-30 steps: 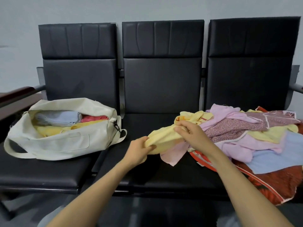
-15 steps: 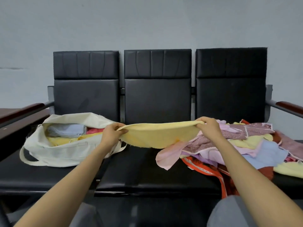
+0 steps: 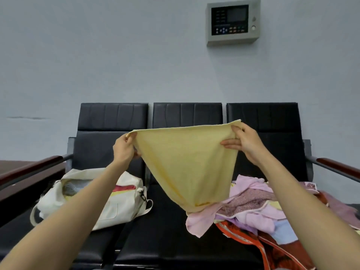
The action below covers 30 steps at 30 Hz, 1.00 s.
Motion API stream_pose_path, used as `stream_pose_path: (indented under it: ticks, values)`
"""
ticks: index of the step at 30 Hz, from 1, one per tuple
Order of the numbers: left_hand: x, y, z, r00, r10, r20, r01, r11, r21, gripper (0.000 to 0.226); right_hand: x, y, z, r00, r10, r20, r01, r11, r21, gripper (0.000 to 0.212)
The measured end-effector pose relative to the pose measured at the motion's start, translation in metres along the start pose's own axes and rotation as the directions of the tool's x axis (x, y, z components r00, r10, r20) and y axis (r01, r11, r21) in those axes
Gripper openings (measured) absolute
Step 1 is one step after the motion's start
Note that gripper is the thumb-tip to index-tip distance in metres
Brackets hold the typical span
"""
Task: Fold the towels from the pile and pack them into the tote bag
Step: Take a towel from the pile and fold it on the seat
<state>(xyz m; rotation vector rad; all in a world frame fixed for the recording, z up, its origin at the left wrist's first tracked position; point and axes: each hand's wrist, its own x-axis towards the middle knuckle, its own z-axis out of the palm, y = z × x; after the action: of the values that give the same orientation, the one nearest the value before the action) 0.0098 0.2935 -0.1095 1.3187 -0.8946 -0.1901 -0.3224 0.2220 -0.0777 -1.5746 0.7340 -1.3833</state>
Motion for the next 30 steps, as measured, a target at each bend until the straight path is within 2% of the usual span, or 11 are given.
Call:
stream_pose_path:
  ticks: [3, 7, 10, 12, 14, 15, 18, 20, 22, 24, 30]
  values:
    - [0.013, 0.018, 0.004, 0.991, -0.109, 0.075, 0.124, 0.96, -0.25, 0.022, 0.008, -0.016, 0.008, 0.998, -0.059, -0.016, 0.058, 0.998, -0.033, 0.016]
    - [0.038, 0.012, 0.017, 0.999, 0.003, 0.036, 0.007, 0.961, -0.275, 0.031, 0.033, -0.008, 0.007, 0.997, -0.003, -0.072, -0.004, 0.995, -0.1, 0.019]
    - [0.056, -0.03, 0.031, 0.964, -0.206, 0.17, 0.209, 0.978, 0.001, 0.035, 0.062, 0.035, -0.003, 0.973, 0.207, -0.101, -0.23, 0.909, -0.348, 0.025]
    - [0.063, -0.073, 0.04, 0.818, -0.471, 0.331, 0.416, 0.881, 0.226, 0.04, 0.075, 0.078, -0.009, 0.886, 0.459, -0.058, -0.448, 0.82, -0.356, 0.028]
    - [0.067, -0.109, 0.051, 0.737, -0.567, 0.368, 0.402, 0.805, 0.436, 0.044, 0.079, 0.115, -0.009, 0.777, 0.629, 0.024, -0.586, 0.736, -0.34, 0.028]
    - [0.07, -0.117, 0.059, 0.768, -0.54, 0.343, 0.354, 0.805, 0.476, 0.044, 0.084, 0.128, -0.007, 0.765, 0.643, 0.037, -0.596, 0.728, -0.339, 0.026]
    - [0.089, -0.095, 0.085, 0.966, -0.206, 0.154, 0.151, 0.94, 0.306, 0.033, 0.111, 0.135, 0.005, 0.926, 0.376, -0.046, -0.378, 0.922, -0.083, 0.017]
    - [0.1, -0.054, 0.091, 0.999, 0.044, 0.012, -0.044, 0.999, 0.018, 0.032, 0.123, 0.116, 0.009, 0.976, 0.099, -0.192, -0.087, 0.994, 0.07, 0.021]
    - [0.104, -0.032, 0.092, 0.991, 0.135, 0.01, -0.128, 0.958, -0.257, 0.033, 0.126, 0.104, 0.008, 0.972, -0.067, -0.224, 0.091, 0.991, 0.098, 0.023]
    - [0.098, -0.041, 0.09, 0.993, 0.105, 0.059, -0.077, 0.932, -0.355, 0.033, 0.118, 0.106, 0.006, 0.974, -0.129, -0.187, 0.143, 0.988, 0.063, 0.023]
    - [0.052, -0.092, 0.065, 0.978, -0.107, 0.181, 0.172, 0.903, -0.394, 0.028, 0.064, 0.12, -0.003, 0.951, -0.233, -0.205, 0.196, 0.963, -0.185, 0.024]
